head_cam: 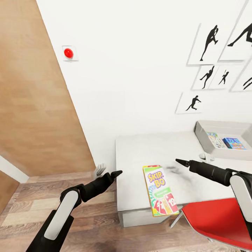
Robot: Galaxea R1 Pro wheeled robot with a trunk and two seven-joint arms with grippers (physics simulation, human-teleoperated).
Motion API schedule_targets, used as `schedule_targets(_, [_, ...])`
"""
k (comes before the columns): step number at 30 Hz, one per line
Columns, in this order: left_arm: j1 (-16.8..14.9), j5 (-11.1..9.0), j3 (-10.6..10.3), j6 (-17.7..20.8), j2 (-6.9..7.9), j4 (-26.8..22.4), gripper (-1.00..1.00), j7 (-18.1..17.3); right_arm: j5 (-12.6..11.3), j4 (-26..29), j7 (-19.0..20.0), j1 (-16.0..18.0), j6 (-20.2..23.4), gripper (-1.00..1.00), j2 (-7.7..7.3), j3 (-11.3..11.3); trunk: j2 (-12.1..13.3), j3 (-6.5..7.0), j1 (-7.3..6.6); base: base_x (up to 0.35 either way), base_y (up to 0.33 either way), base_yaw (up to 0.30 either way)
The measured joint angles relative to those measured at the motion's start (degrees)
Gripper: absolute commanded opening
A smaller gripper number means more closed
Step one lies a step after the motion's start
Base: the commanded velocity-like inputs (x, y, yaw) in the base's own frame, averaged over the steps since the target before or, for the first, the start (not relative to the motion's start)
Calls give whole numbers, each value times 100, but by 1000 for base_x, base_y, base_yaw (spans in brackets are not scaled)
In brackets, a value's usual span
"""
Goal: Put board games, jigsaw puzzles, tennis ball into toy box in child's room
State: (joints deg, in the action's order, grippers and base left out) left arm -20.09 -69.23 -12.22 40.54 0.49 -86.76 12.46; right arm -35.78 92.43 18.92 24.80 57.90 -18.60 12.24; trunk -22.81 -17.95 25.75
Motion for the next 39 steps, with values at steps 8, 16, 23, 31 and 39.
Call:
schedule_targets(8, [1, 7, -1, 0, 0, 0, 100, -2, 1, 1, 0, 2, -3, 100, 4, -1, 0, 0, 0, 0, 5, -87])
schedule_targets(16, [1, 5, -1, 1, -1, -1, 100, -6, 1, -3, 1, 2, -2, 100, 5, -3, 0, 0, 0, 0, 129, -15])
schedule_targets(23, [1, 5, -1, 1, -1, -2, 100, -7, 0, -1, 5, 0, -5, 100, 12, -14, 0, 0, 0, 0, 244, -8])
schedule_targets(31, [0, 2, -2, 2, -1, -1, 100, -7, 0, -3, 8, -3, -1, 100, 8, -11, 0, 0, 0, 0, 276, -128])
schedule_targets(39, [0, 1, -6, 2, -1, 0, 100, -7, 0, -1, 9, -7, 0, 100, 7, -9, 0, 0, 0, 0, 285, -229])
